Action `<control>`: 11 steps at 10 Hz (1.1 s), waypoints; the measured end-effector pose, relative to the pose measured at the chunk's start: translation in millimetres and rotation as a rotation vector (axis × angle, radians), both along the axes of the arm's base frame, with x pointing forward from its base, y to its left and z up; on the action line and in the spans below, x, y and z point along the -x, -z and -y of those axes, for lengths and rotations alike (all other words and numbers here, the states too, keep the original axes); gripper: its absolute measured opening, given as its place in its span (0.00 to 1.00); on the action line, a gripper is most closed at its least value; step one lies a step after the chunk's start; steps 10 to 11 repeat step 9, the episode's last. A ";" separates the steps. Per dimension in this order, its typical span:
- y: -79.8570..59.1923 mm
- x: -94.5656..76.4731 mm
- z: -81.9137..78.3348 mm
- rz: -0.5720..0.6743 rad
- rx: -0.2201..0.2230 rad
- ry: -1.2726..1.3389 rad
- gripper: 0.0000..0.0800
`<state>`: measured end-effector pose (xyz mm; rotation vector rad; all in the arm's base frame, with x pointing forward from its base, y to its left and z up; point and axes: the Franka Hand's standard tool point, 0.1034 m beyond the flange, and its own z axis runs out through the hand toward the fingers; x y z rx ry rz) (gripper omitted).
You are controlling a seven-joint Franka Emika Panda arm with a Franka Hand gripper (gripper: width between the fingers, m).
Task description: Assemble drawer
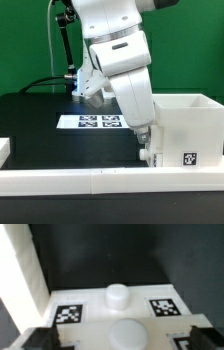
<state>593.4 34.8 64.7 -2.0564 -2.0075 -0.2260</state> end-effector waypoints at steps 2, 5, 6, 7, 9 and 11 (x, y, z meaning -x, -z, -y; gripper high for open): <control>0.8 -1.1 0.3 0.003 0.007 0.010 0.81; -2.8 3.2 34.8 -0.010 0.014 0.013 0.81; -6.7 3.4 50.1 -0.011 0.021 0.031 0.81; -11.3 2.7 56.0 -0.004 0.025 0.040 0.81; -8.0 4.2 54.4 -0.010 0.023 0.039 0.81; -8.0 4.2 54.4 -0.010 0.023 0.039 0.81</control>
Offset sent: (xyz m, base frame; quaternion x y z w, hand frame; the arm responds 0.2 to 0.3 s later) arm -0.0062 -0.0294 -0.0012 0.0218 -0.0125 -0.0221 0.9994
